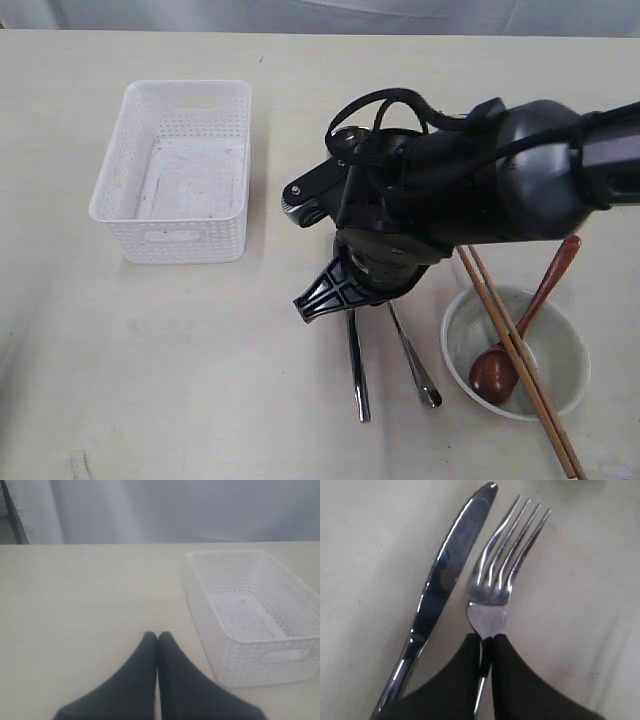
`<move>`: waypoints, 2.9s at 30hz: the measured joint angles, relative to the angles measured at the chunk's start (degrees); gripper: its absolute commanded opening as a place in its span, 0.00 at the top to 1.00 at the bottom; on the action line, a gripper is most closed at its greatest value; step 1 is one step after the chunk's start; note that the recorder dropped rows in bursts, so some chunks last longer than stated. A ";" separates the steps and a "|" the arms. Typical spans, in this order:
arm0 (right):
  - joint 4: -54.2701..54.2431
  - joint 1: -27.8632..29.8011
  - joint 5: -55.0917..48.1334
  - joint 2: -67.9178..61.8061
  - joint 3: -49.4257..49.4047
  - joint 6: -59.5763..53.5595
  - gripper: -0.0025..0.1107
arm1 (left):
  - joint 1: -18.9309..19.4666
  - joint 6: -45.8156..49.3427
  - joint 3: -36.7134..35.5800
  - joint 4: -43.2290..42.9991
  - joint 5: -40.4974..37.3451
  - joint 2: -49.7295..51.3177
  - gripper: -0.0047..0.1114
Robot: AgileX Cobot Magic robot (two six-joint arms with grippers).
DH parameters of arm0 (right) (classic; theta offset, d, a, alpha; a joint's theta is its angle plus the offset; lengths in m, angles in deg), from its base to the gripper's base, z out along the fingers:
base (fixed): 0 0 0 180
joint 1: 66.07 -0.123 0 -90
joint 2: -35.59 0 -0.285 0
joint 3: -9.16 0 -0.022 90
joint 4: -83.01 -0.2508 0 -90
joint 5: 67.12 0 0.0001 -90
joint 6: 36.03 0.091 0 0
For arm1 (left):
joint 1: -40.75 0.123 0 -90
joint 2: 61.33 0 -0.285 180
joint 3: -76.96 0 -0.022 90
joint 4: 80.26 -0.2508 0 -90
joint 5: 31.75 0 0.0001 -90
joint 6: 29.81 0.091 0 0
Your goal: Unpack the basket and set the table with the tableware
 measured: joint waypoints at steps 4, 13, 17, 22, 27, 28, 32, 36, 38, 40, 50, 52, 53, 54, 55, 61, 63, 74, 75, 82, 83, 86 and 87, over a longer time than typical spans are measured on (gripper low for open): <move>-0.08 0.13 0.69 -2.39 0.00 0.12 0.98 | 0.00 0.00 0.00 0.00 0.00 0.00 0.96; -0.35 0.13 2.76 -2.82 0.00 0.85 0.98 | 0.00 0.00 0.00 0.00 0.00 0.00 0.96; -0.44 0.13 2.76 -2.82 0.00 0.98 0.98 | 0.00 0.00 0.00 0.00 0.00 0.00 0.96; -0.57 0.13 2.87 -2.82 0.00 2.00 0.98 | 0.00 0.00 0.00 0.00 0.00 0.00 0.96; -0.09 0.23 2.23 -2.82 0.00 4.31 0.98 | 0.00 0.00 0.00 0.00 0.00 0.00 0.96; -0.09 0.23 2.08 -2.82 0.00 4.52 0.98 | 0.00 0.00 0.00 0.00 0.00 0.00 0.96; -0.09 0.23 1.98 -2.82 0.00 4.66 0.71 | 0.00 0.00 0.00 0.00 0.00 0.00 0.96; -0.09 0.23 1.98 -2.82 0.00 4.66 0.62 | 0.00 0.00 0.00 0.00 0.00 0.00 0.96; -0.09 0.23 1.98 -2.82 0.00 4.66 0.62 | 0.00 0.00 0.00 0.00 0.00 0.00 0.96; 0.01 0.23 1.98 -2.82 0.00 4.55 0.62 | 0.00 0.00 0.00 0.00 0.00 0.00 0.96; 0.09 -2.13 1.63 4.84 0.00 1.78 0.62 | 0.00 0.00 0.00 0.00 0.00 0.00 0.96; 0.09 -3.00 1.63 7.95 0.00 1.07 0.64 | 0.00 0.00 0.00 0.00 0.00 0.00 0.96; 0.09 -3.67 1.63 9.75 0.00 0.59 0.67 | 0.00 0.00 0.00 0.00 0.00 0.00 0.96; 0.09 -4.07 1.63 11.54 0.00 0.08 0.72 | 0.00 0.00 0.00 0.00 0.00 0.00 0.96; 0.09 -4.60 1.63 13.30 0.00 -0.33 0.78 | 0.00 0.00 0.00 0.00 0.00 0.00 0.96; 0.22 -8.06 -0.87 22.95 -0.33 -2.83 0.98 | 0.00 0.00 0.00 0.00 0.00 0.00 0.96; 1.02 -8.87 0.03 26.87 -1.84 -2.97 0.98 | 0.00 0.00 0.00 0.00 0.00 0.00 0.96; 3.03 -9.14 14.94 57.29 -20.26 -0.09 0.98 | 0.00 0.00 0.00 0.00 0.00 0.00 0.96; 2.81 -9.14 15.49 59.90 -21.00 0.05 0.98 | 0.00 0.00 0.00 0.00 0.00 0.00 0.96; 1.80 -9.14 19.25 73.38 -21.81 0.39 0.98 | 0.00 0.00 0.00 0.00 0.00 0.00 0.96; 1.77 -9.14 19.76 74.99 -21.81 0.39 0.98 | 0.00 0.00 0.00 0.00 0.00 0.00 0.96; 1.53 -9.14 20.32 79.43 -21.81 0.39 0.98 | 0.00 0.00 0.00 0.00 0.00 0.00 0.96; 1.53 -9.14 20.53 80.80 -21.81 0.39 0.98 | 0.00 0.00 0.00 0.00 0.00 0.00 0.96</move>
